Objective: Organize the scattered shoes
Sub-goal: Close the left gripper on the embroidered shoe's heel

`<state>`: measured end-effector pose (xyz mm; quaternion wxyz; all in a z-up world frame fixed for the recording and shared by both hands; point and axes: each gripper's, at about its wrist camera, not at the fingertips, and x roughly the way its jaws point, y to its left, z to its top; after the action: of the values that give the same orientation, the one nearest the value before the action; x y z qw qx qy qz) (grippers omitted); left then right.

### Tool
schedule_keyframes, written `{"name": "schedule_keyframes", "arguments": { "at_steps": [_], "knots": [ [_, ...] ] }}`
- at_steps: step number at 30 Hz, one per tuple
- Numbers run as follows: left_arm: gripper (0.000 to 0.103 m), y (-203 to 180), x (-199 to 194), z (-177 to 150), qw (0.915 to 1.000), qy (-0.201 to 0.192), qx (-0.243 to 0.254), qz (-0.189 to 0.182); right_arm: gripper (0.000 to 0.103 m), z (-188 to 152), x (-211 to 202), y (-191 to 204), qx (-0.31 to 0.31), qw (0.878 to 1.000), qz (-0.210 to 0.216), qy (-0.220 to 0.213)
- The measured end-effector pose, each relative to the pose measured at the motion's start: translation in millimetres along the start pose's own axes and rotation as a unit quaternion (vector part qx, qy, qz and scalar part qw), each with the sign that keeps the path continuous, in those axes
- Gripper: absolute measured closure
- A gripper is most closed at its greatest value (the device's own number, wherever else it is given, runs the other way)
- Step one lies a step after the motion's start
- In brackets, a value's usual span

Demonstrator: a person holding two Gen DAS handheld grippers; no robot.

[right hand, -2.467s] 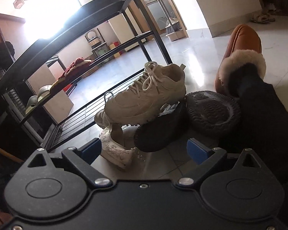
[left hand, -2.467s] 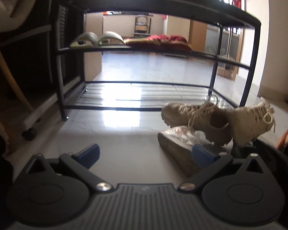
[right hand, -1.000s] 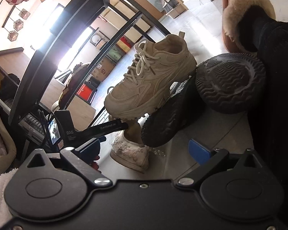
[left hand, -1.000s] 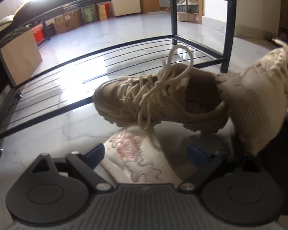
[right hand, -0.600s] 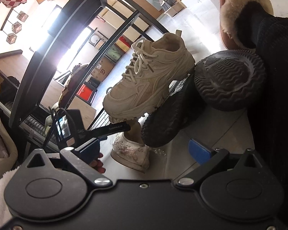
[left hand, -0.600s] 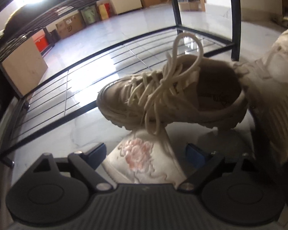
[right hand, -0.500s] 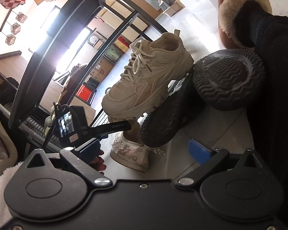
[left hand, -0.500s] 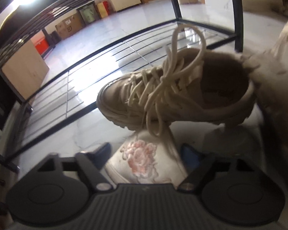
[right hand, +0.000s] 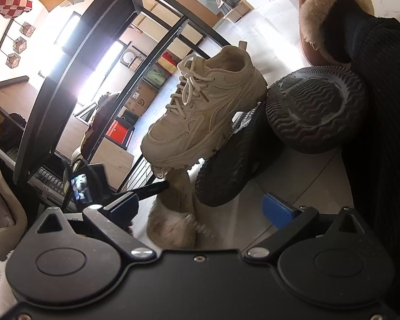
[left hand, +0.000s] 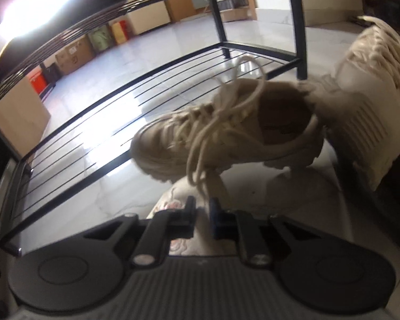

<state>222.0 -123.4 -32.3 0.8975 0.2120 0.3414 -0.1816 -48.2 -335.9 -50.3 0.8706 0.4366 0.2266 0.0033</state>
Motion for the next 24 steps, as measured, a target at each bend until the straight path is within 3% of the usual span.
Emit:
{"name": "schedule_keyframes", "arguments": {
  "at_steps": [11, 14, 20, 22, 24],
  "knots": [
    [0.098, 59.0, -10.9, -44.9, 0.9973, 0.033, -0.046, 0.047, 0.002, -1.8, -1.7, 2.2, -0.006, 1.000, -0.004, -0.004],
    [0.098, 67.6, -16.1, -54.7, 0.9974, 0.018, -0.050, 0.050, 0.002, -2.9, -0.5, 3.2, -0.011, 1.000, -0.006, -0.002],
    [0.093, 75.4, -23.4, -65.5, 0.9932, -0.021, -0.111, 0.028, 0.002, -3.7, 2.2, 4.2, -0.014, 1.000, -0.013, 0.001],
    [0.075, 74.7, -25.1, -69.7, 0.9915, -0.030, -0.125, 0.020, 0.002, -3.7, 2.9, 4.2, -0.013, 1.000, -0.015, 0.001],
    [0.044, 73.1, -26.1, -73.0, 0.9902, -0.035, -0.134, 0.017, 0.002, -4.0, 4.0, 3.9, -0.012, 1.000, -0.015, 0.004]
  ]
}}
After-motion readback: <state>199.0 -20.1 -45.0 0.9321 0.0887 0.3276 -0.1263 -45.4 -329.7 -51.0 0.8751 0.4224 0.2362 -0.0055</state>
